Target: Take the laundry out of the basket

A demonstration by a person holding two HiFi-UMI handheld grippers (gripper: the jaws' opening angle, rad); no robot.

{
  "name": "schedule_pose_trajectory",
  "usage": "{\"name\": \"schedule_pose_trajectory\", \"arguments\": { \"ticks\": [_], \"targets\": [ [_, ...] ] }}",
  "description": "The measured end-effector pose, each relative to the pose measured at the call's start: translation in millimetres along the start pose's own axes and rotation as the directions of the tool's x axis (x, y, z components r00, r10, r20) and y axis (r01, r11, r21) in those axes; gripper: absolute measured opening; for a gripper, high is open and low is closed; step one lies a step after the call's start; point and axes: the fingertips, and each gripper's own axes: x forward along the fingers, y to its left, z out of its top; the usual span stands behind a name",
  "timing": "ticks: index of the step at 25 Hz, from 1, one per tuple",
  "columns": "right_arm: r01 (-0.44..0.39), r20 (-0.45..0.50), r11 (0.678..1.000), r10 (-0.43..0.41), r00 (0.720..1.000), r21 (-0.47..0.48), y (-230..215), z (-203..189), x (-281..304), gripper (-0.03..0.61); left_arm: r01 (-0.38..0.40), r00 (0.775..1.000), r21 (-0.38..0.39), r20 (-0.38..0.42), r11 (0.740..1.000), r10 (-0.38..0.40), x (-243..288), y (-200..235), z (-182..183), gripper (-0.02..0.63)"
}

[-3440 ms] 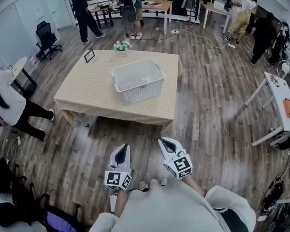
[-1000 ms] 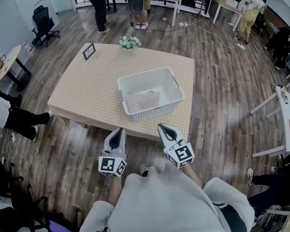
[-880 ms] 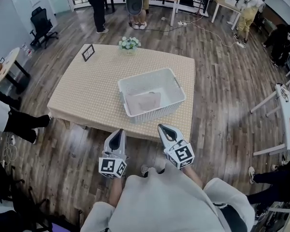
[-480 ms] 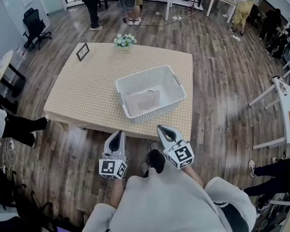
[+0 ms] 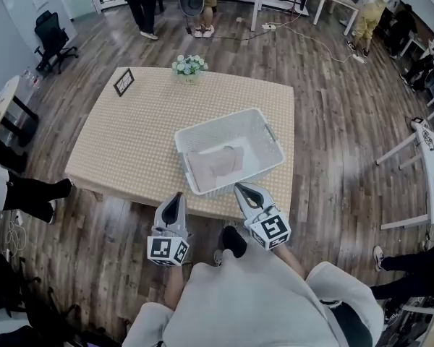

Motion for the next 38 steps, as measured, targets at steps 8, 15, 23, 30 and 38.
{"name": "schedule_pose_trajectory", "arguments": {
  "ticks": [8, 15, 23, 30, 38],
  "targets": [
    [-0.023, 0.082, 1.000, 0.024, 0.996, -0.015, -53, 41, 64, -0.002, -0.024, 0.999, 0.049, 0.040, 0.999, 0.022, 74, 28, 32, 0.011],
    [-0.047, 0.123, 0.999, 0.047, 0.991, -0.003, -85, 56, 103, -0.002, -0.044, 0.998, 0.083, 0.051, 0.996, 0.040, 117, 40, 46, 0.012],
    [-0.052, 0.099, 0.998, 0.049, 0.994, 0.028, -107, 43, 125, -0.002, -0.082, 0.996, 0.065, 0.023, 0.994, 0.081, 137, 58, 31, 0.011],
    [-0.025, 0.061, 0.999, 0.023, 0.998, 0.036, -114, 33, 148, -0.002, -0.054, 0.999, 0.054, 0.006, 0.997, 0.054, 156, 76, 25, 0.011],
    [-0.008, 0.023, 0.999, 0.007, 1.000, 0.031, -110, 35, 167, -0.002, -0.036, 0.999, 0.035, -0.022, 0.999, 0.037, 162, 99, 27, 0.011]
  ]
}}
